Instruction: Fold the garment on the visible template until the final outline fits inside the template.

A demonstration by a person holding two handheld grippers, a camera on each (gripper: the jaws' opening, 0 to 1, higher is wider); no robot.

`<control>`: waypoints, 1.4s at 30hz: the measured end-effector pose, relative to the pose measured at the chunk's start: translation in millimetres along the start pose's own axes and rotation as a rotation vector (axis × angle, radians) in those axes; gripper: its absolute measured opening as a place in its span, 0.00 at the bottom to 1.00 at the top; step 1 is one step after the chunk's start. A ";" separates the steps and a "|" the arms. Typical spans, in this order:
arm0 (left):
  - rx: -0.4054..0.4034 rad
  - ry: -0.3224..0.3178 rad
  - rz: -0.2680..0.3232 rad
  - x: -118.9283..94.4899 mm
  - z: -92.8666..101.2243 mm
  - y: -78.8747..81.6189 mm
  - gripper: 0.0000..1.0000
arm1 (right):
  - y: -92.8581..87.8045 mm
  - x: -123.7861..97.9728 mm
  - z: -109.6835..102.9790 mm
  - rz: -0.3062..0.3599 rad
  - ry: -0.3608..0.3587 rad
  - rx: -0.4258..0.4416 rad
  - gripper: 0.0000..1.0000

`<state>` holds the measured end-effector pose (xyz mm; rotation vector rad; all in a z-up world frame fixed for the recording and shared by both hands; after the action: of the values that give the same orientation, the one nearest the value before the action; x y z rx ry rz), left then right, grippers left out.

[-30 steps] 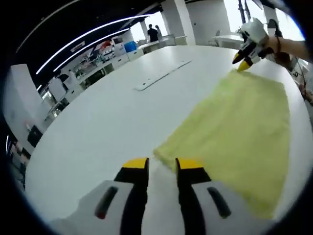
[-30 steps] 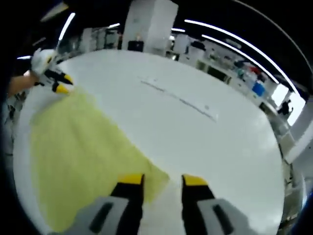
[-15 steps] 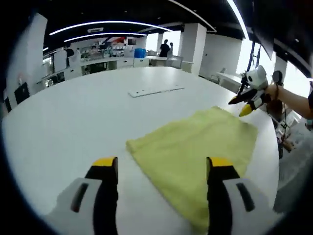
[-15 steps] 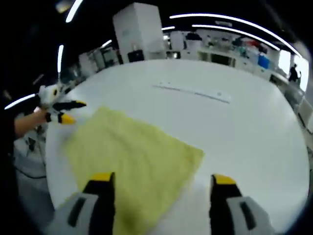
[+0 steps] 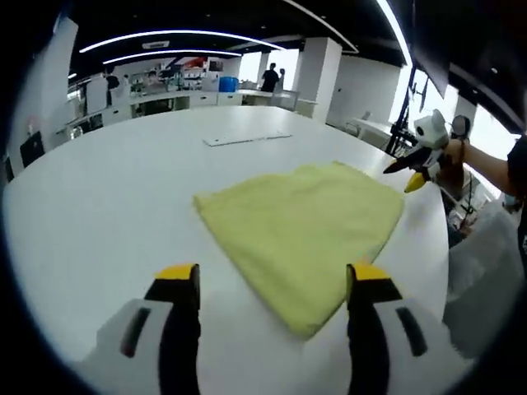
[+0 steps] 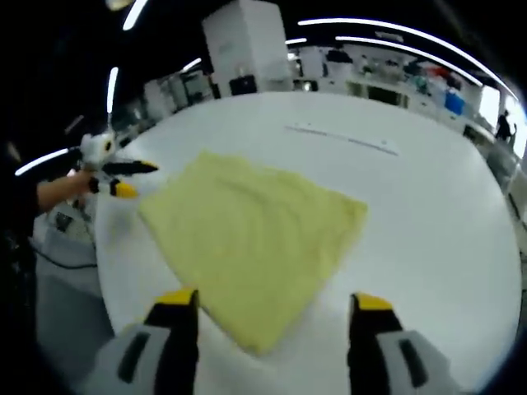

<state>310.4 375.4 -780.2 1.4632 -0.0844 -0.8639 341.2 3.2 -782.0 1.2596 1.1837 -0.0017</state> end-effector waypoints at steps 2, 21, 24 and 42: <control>0.004 0.004 -0.004 -3.7 3.5 -5.1 0.61 | -10.0 -5.9 -5.2 -0.008 0.004 -0.019 0.63; 0.009 -0.047 -0.114 -7.9 25.2 -42.0 0.16 | -47.6 -7.4 -14.7 0.038 0.019 0.034 0.10; 0.005 -0.044 -0.108 -6.8 22.2 -41.7 0.14 | -48.5 -3.9 -14.2 0.055 0.017 0.065 0.10; 0.042 -0.059 -0.109 -7.8 19.5 -39.6 0.01 | -46.5 -8.5 -13.5 0.069 0.054 -0.023 0.00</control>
<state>276.3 368.7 -808.5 1.4921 -0.0677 -0.9993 301.2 -9.9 -807.5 1.2867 1.1825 0.0973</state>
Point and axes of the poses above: the point that each gripper's makers call its tool centre point, and the gripper's own axes: x roughly forward along the fingers, z roughly to its right, y roughly out of its top, the point moved 4 cm from there along -x, roughly backward along the fingers, and after that the axes turned 6 degrees about z, right-handed, at the moved point
